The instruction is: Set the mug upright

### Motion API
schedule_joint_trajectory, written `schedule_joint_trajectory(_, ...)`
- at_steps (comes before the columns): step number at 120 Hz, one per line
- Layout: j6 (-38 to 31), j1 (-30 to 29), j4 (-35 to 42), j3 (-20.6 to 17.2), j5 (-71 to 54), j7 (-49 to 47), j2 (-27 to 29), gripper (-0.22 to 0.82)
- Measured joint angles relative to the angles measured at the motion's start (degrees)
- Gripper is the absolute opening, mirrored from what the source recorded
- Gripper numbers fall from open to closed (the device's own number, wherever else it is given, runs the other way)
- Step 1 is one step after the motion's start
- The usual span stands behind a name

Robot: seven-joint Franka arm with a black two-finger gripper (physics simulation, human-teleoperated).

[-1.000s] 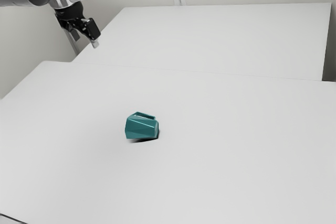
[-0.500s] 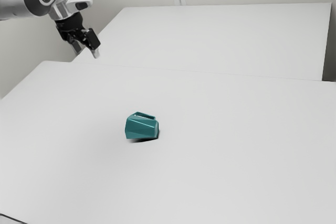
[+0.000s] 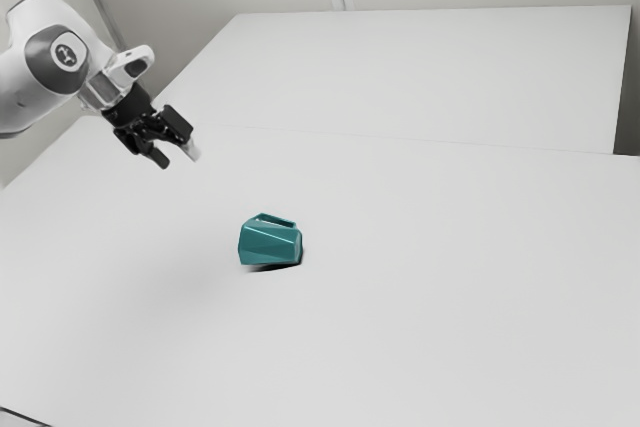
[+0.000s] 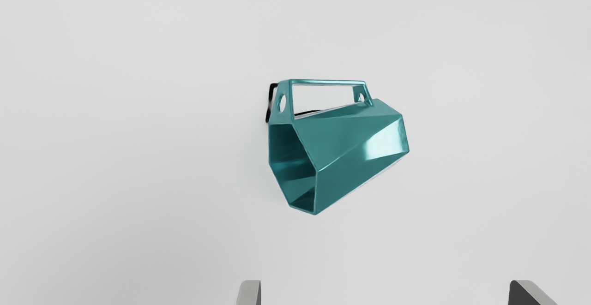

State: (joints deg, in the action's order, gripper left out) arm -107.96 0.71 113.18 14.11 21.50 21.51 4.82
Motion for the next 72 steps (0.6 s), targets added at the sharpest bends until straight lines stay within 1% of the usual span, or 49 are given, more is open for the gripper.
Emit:
schedule_joint_trajectory(15,-1.6,0.2,3.9,1.1,6.4,2.5,-0.2,0.58)
schedule_joint_trajectory(28,-3.0,0.4,6.0,1.3,10.8,5.2,-0.5,0.58)
schedule_joint_trajectory(41,-4.0,0.3,8.4,2.3,15.6,8.5,-0.8,0.58)
schedule_joint_trajectory(59,-4.9,0.2,11.3,4.1,20.3,13.5,-1.4,0.58)
schedule_joint_trajectory(72,-5.2,0.2,12.2,4.9,22.9,17.3,-2.8,0.58)
